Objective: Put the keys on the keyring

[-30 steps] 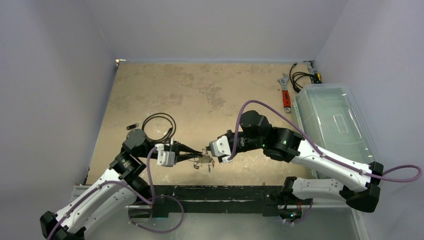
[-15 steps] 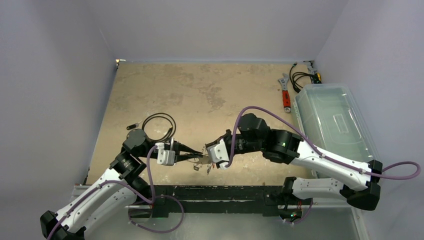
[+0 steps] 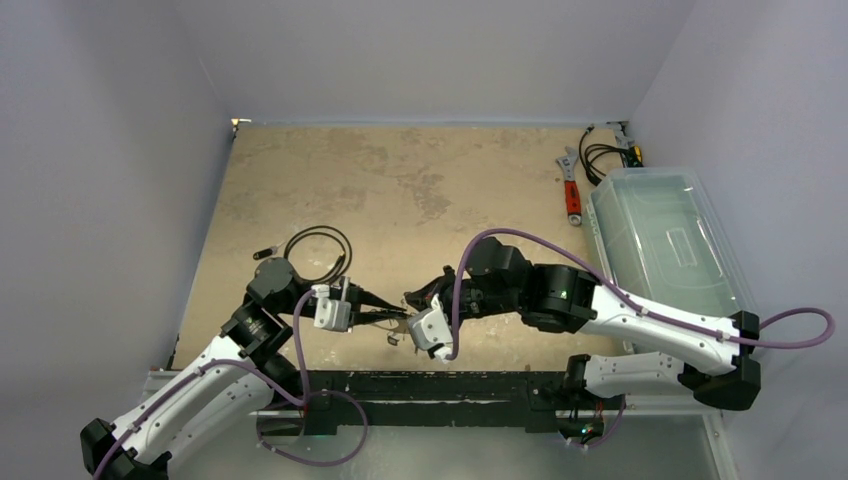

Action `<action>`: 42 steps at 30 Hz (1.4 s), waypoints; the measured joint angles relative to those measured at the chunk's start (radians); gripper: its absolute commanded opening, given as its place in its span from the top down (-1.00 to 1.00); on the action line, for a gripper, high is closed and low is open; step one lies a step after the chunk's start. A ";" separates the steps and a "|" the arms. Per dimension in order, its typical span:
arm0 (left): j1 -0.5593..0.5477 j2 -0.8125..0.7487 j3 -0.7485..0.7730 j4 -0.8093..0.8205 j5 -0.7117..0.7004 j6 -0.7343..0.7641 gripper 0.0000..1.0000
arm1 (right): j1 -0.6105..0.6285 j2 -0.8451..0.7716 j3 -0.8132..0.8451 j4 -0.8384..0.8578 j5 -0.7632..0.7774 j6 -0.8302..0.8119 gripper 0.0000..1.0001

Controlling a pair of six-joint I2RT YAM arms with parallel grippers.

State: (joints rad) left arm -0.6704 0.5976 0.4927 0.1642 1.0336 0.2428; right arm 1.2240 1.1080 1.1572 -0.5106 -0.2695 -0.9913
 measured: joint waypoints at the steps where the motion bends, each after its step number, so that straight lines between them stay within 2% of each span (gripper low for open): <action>1: -0.001 0.000 0.000 0.000 0.003 -0.001 1.00 | 0.006 0.000 0.000 -0.002 0.007 -0.006 1.00; 16: -0.007 -0.003 0.000 0.001 0.008 -0.022 1.00 | 0.047 -0.025 0.005 -0.068 0.053 -0.069 1.00; 31: -0.011 -0.001 0.000 0.000 -0.008 -0.024 1.00 | 0.130 -0.013 0.029 -0.104 0.101 -0.076 1.00; 42: -0.011 -0.005 0.000 -0.002 -0.021 -0.024 1.00 | 0.138 -0.024 0.017 -0.079 0.181 -0.049 1.00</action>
State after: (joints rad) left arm -0.6815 0.5926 0.4927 0.1627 1.0122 0.2192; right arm 1.3624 1.0840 1.1740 -0.5900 -0.0887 -1.0401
